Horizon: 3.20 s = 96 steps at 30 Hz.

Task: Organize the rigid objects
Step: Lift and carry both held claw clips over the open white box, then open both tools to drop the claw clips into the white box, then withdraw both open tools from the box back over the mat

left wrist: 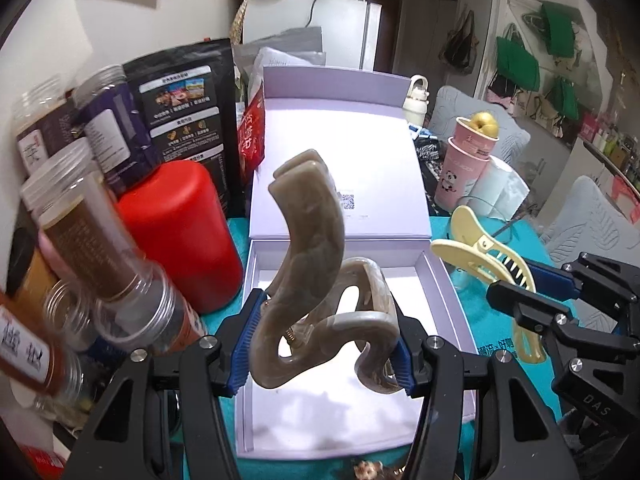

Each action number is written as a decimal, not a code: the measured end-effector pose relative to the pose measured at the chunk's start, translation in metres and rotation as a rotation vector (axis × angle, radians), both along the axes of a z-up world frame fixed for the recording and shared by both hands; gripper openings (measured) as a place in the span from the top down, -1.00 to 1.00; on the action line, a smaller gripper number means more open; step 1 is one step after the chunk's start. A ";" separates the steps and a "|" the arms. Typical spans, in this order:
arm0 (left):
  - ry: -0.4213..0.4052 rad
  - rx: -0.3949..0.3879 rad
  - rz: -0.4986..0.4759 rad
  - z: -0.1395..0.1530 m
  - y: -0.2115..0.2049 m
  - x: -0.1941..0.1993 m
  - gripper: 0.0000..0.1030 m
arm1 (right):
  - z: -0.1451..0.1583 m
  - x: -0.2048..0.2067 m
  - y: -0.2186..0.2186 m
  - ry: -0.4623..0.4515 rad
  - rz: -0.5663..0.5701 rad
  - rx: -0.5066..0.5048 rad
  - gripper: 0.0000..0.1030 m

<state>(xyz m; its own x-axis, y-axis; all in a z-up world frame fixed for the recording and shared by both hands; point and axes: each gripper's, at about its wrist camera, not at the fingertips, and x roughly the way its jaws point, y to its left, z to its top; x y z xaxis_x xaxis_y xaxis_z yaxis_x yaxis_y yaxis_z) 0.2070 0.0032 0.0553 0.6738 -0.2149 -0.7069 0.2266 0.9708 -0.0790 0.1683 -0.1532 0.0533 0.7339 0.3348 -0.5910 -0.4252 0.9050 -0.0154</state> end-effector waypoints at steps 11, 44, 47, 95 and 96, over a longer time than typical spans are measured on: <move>0.036 0.103 -0.026 -0.017 -0.017 0.045 -0.08 | -0.013 0.044 0.001 0.017 -0.014 -0.039 0.57; 0.255 0.146 -0.037 -0.086 -0.035 0.093 -0.08 | -0.077 0.102 0.008 0.174 -0.035 -0.106 0.57; 0.267 0.118 -0.033 -0.088 -0.030 0.098 -0.08 | -0.076 0.102 0.008 0.169 -0.032 -0.109 0.56; -0.026 0.050 0.039 0.036 -0.029 -0.006 -0.58 | 0.026 0.001 -0.027 -0.063 -0.127 -0.053 0.12; -0.036 0.049 0.041 0.040 -0.029 -0.011 -0.59 | 0.028 -0.002 -0.027 -0.068 -0.129 -0.052 0.09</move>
